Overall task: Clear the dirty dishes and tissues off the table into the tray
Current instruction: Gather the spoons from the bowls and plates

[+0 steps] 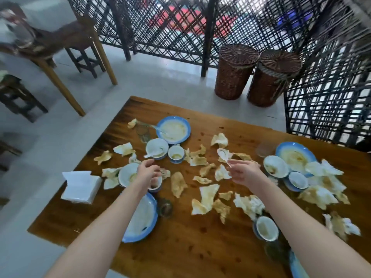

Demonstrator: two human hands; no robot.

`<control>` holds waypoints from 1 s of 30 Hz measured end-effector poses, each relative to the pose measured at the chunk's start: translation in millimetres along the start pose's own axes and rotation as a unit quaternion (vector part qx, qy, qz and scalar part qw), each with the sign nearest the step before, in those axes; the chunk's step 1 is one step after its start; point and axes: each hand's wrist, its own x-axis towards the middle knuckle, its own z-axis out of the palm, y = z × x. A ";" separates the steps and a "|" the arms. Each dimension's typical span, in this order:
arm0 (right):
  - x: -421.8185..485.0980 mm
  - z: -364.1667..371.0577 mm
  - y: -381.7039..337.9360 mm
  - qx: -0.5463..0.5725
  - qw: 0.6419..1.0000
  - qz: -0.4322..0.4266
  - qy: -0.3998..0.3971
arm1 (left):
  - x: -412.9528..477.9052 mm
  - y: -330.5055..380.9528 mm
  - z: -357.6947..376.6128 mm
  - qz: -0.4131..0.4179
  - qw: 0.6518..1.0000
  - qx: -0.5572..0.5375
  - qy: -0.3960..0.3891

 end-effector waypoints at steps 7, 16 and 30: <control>3.2 27.1 3.5 0.024 0.999 0.025 0.034 | 65.8 19.6 -33.5 0.008 0.998 0.055 0.041; -2.7 20.8 3.7 0.009 0.994 0.054 0.096 | 92.7 19.3 -21.5 -0.025 0.994 0.075 -0.074; -37.1 28.0 13.4 0.041 0.993 0.061 0.097 | 63.0 22.0 -6.0 0.027 0.984 0.096 -0.145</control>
